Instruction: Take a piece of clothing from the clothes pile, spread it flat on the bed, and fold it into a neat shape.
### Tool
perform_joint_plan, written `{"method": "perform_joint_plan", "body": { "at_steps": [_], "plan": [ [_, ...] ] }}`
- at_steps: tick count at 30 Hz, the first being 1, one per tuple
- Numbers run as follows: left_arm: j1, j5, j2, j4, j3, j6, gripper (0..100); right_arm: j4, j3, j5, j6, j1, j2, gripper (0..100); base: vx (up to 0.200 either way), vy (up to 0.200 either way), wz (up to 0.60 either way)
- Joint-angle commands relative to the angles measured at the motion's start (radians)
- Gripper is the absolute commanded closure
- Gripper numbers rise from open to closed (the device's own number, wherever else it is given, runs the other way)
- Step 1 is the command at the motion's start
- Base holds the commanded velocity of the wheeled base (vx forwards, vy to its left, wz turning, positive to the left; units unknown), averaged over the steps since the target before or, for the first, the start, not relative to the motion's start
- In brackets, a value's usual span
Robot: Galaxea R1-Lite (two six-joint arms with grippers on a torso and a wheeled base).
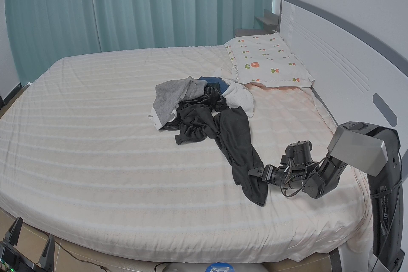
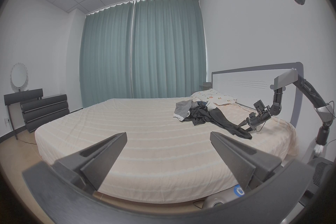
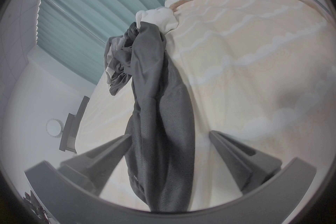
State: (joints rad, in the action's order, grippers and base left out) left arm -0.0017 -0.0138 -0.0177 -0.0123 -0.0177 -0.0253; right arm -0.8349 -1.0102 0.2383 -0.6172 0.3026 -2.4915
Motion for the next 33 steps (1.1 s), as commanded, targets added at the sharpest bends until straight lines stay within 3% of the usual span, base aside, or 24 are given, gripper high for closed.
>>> {"method": "perform_joint_plan", "body": {
  "at_steps": [1, 12, 19, 24, 30, 33],
  "plan": [
    [0.000, 0.000, 0.016, 0.000, 0.016, 0.001, 0, 0.028, -0.044, 0.012, 0.001, 0.023, -0.009, 100, 0.000, 0.000, 0.00],
    [0.000, 0.000, 0.015, 0.002, 0.016, 0.008, 0, 0.068, -0.070, 0.026, -0.009, 0.041, -0.006, 100, 0.000, 0.000, 0.00],
    [0.000, -0.009, 0.015, 0.003, 0.016, 0.010, 0, -0.081, 0.136, 0.027, -0.127, 0.069, 0.237, 100, 0.000, 0.000, 0.00],
    [0.000, -0.015, 0.018, 0.006, 0.016, -0.031, 0, -0.214, 0.318, 0.030, -0.136, 0.109, 0.447, 100, 0.000, 0.000, 0.00],
    [0.000, -0.006, 0.018, 0.008, 0.016, -0.011, 0, -0.224, 0.433, 0.022, -0.124, 0.115, 0.635, 100, 0.000, 0.000, 0.00],
    [0.002, -0.003, 0.018, 0.006, 0.016, -0.013, 0, -0.211, 0.467, 0.024, -0.118, 0.156, 0.723, 100, 0.000, 0.000, 0.00]
  ]
}}
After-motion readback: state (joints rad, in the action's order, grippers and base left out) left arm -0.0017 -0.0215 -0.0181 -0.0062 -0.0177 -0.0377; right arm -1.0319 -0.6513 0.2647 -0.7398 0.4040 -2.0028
